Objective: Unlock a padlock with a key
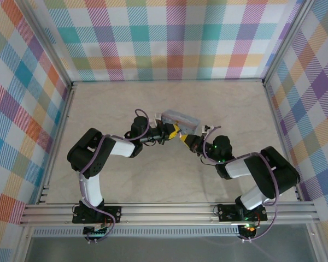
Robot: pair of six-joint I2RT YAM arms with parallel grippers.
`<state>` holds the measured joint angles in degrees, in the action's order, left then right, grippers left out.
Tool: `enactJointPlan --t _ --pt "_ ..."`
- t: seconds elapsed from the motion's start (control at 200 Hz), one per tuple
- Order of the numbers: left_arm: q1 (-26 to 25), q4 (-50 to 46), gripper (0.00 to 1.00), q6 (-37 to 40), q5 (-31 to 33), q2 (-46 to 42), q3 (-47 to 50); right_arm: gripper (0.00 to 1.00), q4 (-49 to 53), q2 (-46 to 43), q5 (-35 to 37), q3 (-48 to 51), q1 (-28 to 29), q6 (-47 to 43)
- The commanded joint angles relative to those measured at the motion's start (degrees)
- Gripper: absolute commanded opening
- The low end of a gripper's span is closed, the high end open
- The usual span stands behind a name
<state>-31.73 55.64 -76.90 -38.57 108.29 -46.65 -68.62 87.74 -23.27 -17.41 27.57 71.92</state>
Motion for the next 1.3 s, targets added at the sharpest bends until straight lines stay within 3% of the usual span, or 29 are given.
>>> enactJointPlan --t 0.0,0.455,1.295 --pt "0.52 1.84 0.00 0.88 -2.07 0.25 -0.62 0.00 3.20 -1.53 -2.93 0.32 -0.83 -2.14" --pt "0.96 4.21 0.00 0.53 -4.32 1.41 -0.23 0.00 -6.31 7.38 -8.74 -2.17 -3.39 2.52" --pt "1.58 5.10 0.00 0.27 -5.17 1.92 -0.01 0.00 -7.94 8.13 -10.04 -2.45 -4.46 3.56"
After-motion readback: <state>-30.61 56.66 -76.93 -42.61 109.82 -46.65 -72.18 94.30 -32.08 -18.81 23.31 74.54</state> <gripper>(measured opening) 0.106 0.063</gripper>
